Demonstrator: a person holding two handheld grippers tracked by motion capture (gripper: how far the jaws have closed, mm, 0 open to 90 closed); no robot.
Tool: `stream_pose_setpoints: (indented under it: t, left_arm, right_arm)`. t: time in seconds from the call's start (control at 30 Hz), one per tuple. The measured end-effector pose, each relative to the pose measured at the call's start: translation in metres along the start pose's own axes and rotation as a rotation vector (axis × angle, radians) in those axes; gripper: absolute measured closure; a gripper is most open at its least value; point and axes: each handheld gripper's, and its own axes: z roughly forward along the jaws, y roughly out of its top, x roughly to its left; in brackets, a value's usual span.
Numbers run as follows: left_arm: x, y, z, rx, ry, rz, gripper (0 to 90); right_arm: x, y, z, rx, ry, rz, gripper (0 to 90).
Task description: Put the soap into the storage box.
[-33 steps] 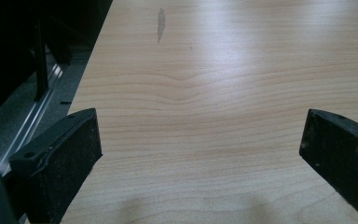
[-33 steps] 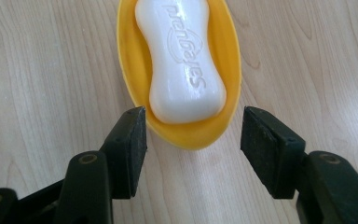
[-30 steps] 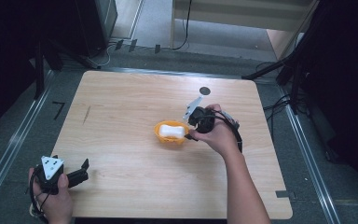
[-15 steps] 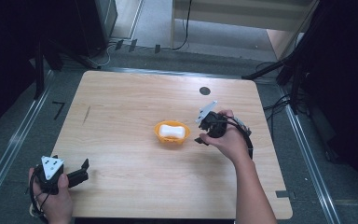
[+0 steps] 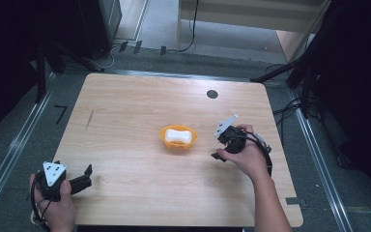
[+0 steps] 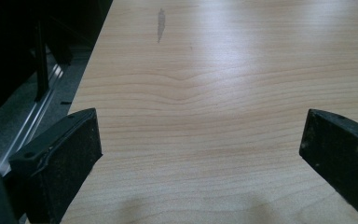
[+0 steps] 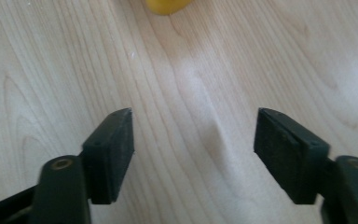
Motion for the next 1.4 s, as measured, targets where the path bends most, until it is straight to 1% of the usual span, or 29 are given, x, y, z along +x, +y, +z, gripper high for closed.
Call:
stream_pose_setpoints:
  t: [0.03,0.07,0.1,0.13,0.17,0.2,0.23,0.27,0.3,0.33,0.37,0.4,0.43,0.47,0.5,0.67,0.8,0.87,0.97,1.03,1.07,1.13,1.2,1.27,1.3,1.4]
  left_arm:
    - [0.000,0.000,0.000,-0.001,0.000,-0.001,0.0]
    - [0.000,0.000,0.000,-0.001,0.000,-0.001,0.0]
    - [0.000,0.000,0.000,-0.001,0.000,-0.001,0.0]
    - [0.000,0.000,0.000,-0.001,0.000,-0.001,0.0]
    - [0.000,0.000,0.000,-0.001,0.000,0.000,0.0]
    - [0.000,0.000,0.000,-0.001,0.000,0.000,0.0]
    - [0.000,0.000,0.000,-0.001,0.000,-0.001,0.0]
    - [0.000,0.000,0.000,-0.001,0.000,-0.001,0.0]
    - [0.000,0.000,0.000,-0.001,0.000,-0.001,0.0]
    - [0.000,0.000,0.000,-0.001,0.000,-0.001,0.0]
    - [0.000,0.000,0.000,-0.001,0.000,-0.001,0.0]
    - [0.000,0.000,0.000,-0.001,0.000,-0.001,0.0]
    - [0.000,0.000,0.000,-0.001,0.000,-0.002,0.0]
    - [0.000,0.000,0.000,-0.002,0.000,-0.003,0.0]
    - [0.000,0.000,0.000,-0.002,0.000,-0.003,0.0]
    - [0.000,0.000,0.000,-0.001,0.000,-0.001,0.0]
    - [0.000,0.000,0.000,-0.002,0.000,-0.001,0.0]
    - [0.000,0.000,0.000,-0.002,-0.001,-0.001,0.0]
    - [0.000,0.000,0.000,-0.004,-0.001,-0.001,0.0]
    - [0.000,0.000,0.000,-0.004,-0.001,-0.001,0.0]
    - [0.000,0.000,0.000,-0.004,-0.001,-0.001,0.0]
    - [0.000,0.000,0.000,-0.004,-0.001,0.000,0.0]
    - [0.000,0.000,0.000,-0.005,-0.001,-0.001,0.0]
    - [0.000,0.000,0.000,-0.004,-0.002,0.000,0.0]
    - [0.000,0.000,0.000,-0.006,-0.002,-0.002,0.0]
    - [0.000,0.000,0.000,-0.005,-0.002,-0.002,0.0]
  right_arm:
    - [0.001,-0.003,0.000,-0.007,0.008,0.018,24.3]
    - [0.002,-0.005,-0.001,-0.018,0.003,0.038,20.0]
    - [0.003,-0.007,-0.001,-0.026,-0.011,0.047,18.1]
    - [0.006,-0.009,-0.002,-0.030,-0.028,0.072,16.7]
    - [0.007,-0.010,-0.002,-0.031,-0.035,0.079,14.8]
    - [0.008,-0.012,-0.002,-0.020,-0.035,0.101,13.9]
    - [0.009,-0.013,-0.002,-0.006,0.000,0.127,13.7]
    - [0.009,-0.015,-0.001,-0.002,0.036,0.135,13.3]
    - [0.011,-0.017,-0.002,-0.004,0.031,0.132,13.1]
    - [0.012,-0.018,-0.002,-0.011,0.013,0.133,12.2]
    - [0.013,-0.020,-0.003,-0.020,0.012,0.141,10.1]
    - [0.014,-0.022,-0.004,-0.039,0.004,0.156,7.7]
    - [0.014,-0.024,-0.005,-0.047,-0.004,0.162,7.1]
    - [0.016,-0.027,-0.006,-0.057,-0.008,0.174,4.6]
    - [0.017,-0.029,-0.006,-0.062,-0.015,0.174,2.2]
    - [0.020,-0.040,-0.009,-0.075,-0.041,0.194,0.0]
    - [0.023,-0.051,-0.011,-0.102,-0.046,0.223,0.0]
    - [0.025,-0.057,-0.012,-0.114,-0.059,0.238,0.0]
    - [0.027,-0.065,-0.014,-0.131,-0.067,0.252,0.0]
    - [0.028,-0.070,-0.015,-0.138,-0.083,0.259,0.0]
    - [0.029,-0.074,-0.016,-0.145,-0.087,0.273,0.0]
    - [0.030,-0.079,-0.016,-0.154,-0.097,0.285,0.0]
    - [0.033,-0.084,-0.016,-0.150,-0.132,0.278,0.0]
    - [0.035,-0.091,-0.014,-0.151,-0.126,0.293,0.0]
    - [0.035,-0.093,-0.014,-0.151,-0.126,0.288,0.0]
    - [0.038,-0.101,-0.014,-0.162,-0.123,0.312,0.0]
